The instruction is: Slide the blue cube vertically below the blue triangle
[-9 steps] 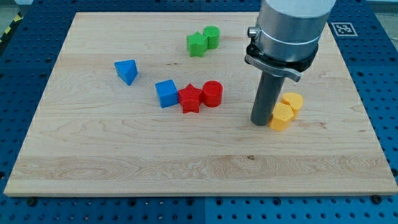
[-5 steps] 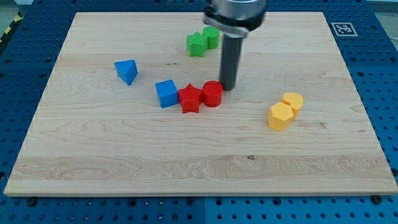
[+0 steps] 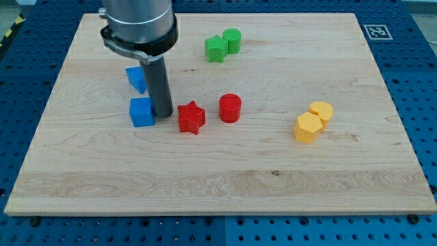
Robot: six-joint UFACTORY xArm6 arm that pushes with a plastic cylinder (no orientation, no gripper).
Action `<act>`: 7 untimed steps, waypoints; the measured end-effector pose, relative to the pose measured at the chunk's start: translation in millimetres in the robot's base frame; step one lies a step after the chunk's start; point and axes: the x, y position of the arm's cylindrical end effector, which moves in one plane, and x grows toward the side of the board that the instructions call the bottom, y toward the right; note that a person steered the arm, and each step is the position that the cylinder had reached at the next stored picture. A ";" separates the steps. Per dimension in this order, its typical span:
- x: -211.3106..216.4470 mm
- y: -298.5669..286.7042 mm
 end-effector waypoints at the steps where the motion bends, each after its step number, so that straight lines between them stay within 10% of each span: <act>1: 3.0 -1.9; 7: 36.5 77.3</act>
